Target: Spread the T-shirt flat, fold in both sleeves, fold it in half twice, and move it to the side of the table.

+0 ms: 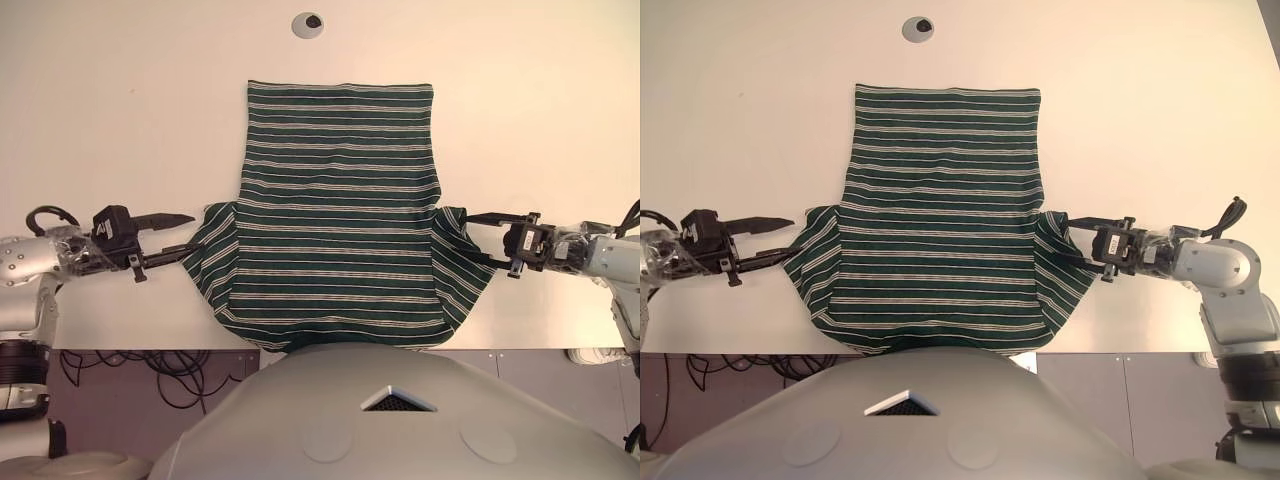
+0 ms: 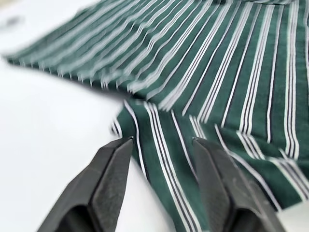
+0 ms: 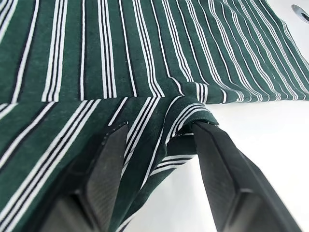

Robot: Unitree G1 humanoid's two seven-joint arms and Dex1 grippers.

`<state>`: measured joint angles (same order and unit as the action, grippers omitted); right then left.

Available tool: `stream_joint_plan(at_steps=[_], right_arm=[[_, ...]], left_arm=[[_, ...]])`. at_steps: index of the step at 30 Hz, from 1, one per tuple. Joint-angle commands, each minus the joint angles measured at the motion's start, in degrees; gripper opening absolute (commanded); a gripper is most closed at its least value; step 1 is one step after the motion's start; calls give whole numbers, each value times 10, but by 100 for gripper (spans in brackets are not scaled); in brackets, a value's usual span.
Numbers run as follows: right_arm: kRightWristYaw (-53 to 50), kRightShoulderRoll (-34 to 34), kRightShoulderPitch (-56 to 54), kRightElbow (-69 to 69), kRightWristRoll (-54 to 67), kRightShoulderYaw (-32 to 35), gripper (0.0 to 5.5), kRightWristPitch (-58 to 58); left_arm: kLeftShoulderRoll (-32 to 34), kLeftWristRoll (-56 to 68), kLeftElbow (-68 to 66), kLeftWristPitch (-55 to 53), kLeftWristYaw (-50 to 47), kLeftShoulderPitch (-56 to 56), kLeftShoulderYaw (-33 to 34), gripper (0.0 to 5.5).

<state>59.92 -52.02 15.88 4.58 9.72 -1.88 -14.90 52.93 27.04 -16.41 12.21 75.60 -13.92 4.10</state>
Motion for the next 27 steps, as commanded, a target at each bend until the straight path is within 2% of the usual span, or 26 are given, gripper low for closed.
stream_joint_plan(at_steps=[1,8,15,21,27], right_arm=[[0,6,7,9,12,13,242,0],[1,4,6,9,13,16,242,1],[1,2,5,11,14,17,246,3],[2,2,6,15,16,18,246,5],[3,3,5,17,16,17,246,7]], left_arm=[[-11,1,-10,-72,3,-13,-1,221],[0,-5,21,-165,4,-25,11,221],[0,-27,-18,-164,22,-20,15,124],[-8,-43,-72,-132,39,-9,17,12],[-9,-17,-54,-130,60,-9,35,2]])
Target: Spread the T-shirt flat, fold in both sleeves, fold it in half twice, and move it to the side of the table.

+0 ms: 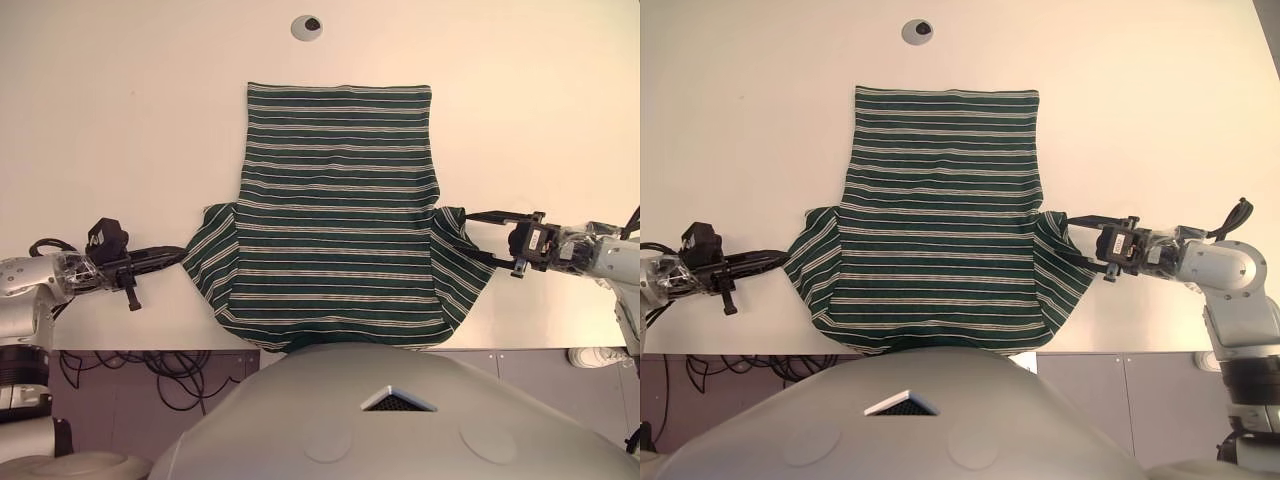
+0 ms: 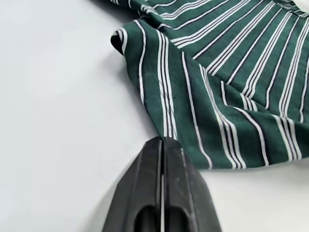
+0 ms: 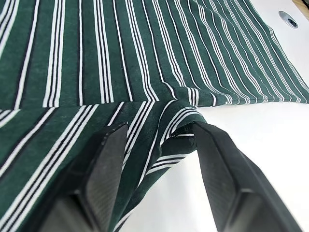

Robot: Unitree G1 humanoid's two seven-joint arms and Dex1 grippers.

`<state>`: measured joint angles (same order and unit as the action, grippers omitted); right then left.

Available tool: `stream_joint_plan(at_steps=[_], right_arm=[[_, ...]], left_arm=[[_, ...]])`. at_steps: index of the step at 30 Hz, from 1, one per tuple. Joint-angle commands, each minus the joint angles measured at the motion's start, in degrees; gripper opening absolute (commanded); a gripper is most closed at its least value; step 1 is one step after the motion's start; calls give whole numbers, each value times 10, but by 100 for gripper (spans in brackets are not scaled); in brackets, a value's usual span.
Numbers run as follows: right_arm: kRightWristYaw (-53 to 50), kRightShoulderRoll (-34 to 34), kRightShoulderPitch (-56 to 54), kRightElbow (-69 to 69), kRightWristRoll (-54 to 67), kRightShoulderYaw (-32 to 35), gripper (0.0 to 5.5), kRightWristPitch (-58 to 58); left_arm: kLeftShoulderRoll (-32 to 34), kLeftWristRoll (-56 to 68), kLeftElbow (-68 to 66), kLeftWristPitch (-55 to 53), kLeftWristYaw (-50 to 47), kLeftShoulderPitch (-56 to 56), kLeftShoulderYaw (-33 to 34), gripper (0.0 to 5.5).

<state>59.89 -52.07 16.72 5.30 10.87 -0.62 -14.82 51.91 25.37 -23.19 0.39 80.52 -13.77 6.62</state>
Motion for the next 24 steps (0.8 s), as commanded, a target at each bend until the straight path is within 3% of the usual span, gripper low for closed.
stream_joint_plan(at_steps=[1,12,24], right_arm=[[3,3,-4,10,5,4,246,6],[4,9,-9,15,5,-4,246,10],[3,25,-16,21,6,-17,246,14]], left_arm=[[0,11,27,-19,17,-12,15,2],[-26,113,201,-120,35,-29,52,2],[-130,96,228,-138,0,5,-30,2]])
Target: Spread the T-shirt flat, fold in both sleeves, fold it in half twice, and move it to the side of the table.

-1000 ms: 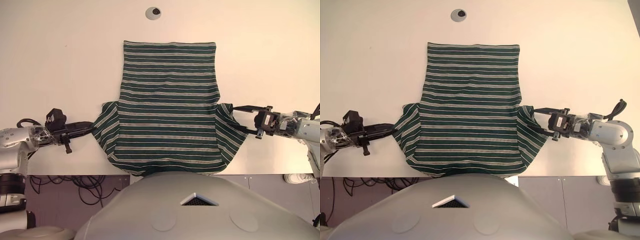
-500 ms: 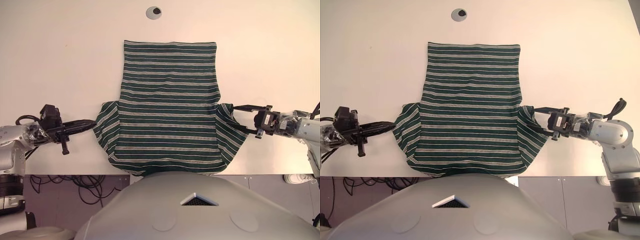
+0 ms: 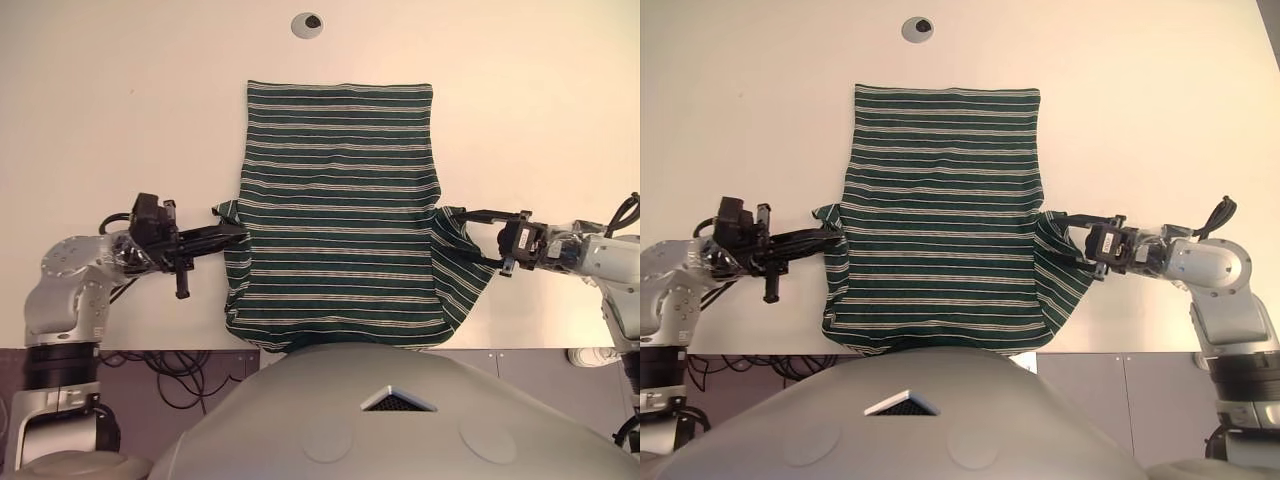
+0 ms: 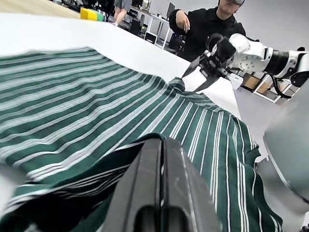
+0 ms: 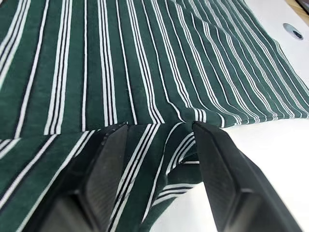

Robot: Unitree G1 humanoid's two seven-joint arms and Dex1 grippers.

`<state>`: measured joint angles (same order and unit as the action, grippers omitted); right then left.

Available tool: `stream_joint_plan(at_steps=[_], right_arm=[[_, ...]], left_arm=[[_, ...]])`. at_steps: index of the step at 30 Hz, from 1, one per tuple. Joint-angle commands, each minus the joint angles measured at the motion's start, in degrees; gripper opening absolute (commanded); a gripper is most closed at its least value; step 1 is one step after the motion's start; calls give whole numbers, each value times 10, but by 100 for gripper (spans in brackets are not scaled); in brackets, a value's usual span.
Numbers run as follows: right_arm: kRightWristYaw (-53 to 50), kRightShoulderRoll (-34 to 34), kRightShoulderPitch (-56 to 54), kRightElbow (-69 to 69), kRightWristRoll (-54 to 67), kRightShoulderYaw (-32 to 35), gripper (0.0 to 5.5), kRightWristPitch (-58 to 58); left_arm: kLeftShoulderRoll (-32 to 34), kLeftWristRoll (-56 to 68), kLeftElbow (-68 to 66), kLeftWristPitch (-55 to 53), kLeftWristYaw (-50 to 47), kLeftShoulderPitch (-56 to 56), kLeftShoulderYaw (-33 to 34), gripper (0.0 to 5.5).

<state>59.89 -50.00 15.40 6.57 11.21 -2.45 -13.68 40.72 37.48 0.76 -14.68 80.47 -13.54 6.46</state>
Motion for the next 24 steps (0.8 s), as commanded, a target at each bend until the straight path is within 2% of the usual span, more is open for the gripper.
stream_joint_plan(at_steps=[1,12,16,24], right_arm=[[3,6,-2,10,3,0,246,3],[-12,34,-24,-14,-6,-12,246,-4],[-18,43,-38,-35,-6,-14,246,-11],[-30,60,-57,-54,6,-5,246,-3]], left_arm=[[-27,-36,-23,21,2,9,-40,2],[-92,-89,-41,46,-18,43,-119,2],[-91,-83,-11,44,-20,46,-117,2],[-102,-73,28,56,-46,59,-104,112]])
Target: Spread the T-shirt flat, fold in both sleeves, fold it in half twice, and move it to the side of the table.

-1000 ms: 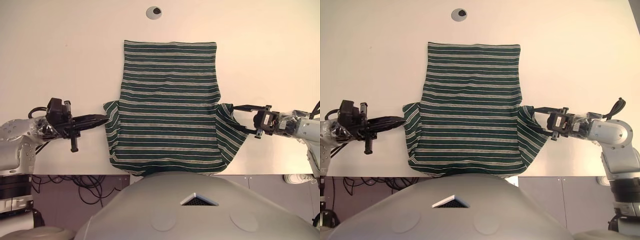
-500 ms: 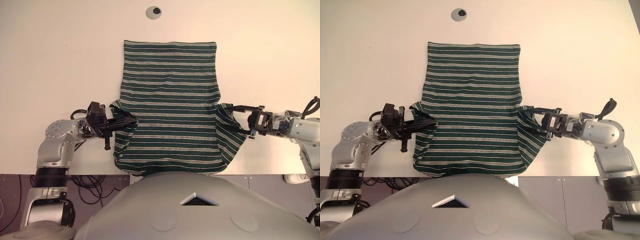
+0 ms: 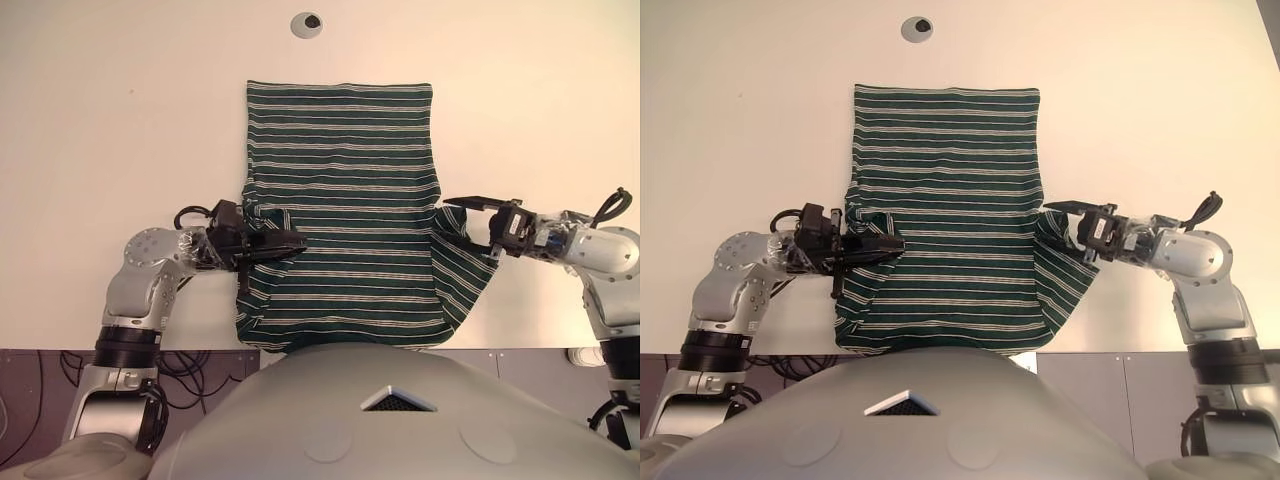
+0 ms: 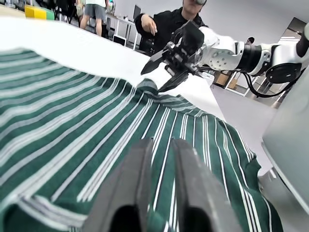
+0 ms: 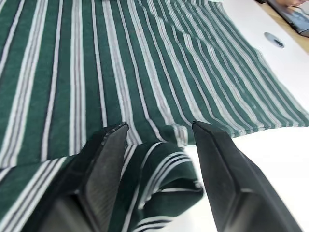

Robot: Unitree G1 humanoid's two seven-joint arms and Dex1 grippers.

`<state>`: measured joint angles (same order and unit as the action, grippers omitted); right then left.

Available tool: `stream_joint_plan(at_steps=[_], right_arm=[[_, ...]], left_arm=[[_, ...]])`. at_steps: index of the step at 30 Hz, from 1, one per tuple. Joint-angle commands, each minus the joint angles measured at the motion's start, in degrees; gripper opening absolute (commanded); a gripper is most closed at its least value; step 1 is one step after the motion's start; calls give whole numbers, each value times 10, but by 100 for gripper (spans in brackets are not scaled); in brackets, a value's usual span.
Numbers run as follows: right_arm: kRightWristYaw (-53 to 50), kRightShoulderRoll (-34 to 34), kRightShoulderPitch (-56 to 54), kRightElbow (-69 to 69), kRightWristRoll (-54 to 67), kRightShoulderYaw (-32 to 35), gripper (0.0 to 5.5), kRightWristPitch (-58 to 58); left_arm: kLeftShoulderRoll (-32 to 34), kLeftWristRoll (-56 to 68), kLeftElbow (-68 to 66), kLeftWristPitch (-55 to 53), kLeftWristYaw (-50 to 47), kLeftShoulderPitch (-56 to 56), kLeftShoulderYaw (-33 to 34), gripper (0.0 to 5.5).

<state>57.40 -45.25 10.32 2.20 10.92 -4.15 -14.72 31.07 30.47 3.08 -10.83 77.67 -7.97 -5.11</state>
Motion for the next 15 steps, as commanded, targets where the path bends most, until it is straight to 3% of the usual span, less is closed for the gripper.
stream_joint_plan(at_steps=[1,4,8,15], right_arm=[[-6,12,-6,-13,13,15,246,7],[-13,24,-21,-24,20,20,246,-1],[-65,99,-121,-68,22,18,246,0],[-137,174,-266,-250,-125,-72,246,1]], left_arm=[[-8,-4,2,25,-20,0,14,127],[-21,0,-1,62,-30,-1,31,174],[-71,-62,-99,123,-166,141,65,180],[-52,-310,-447,215,-313,316,-34,180]])
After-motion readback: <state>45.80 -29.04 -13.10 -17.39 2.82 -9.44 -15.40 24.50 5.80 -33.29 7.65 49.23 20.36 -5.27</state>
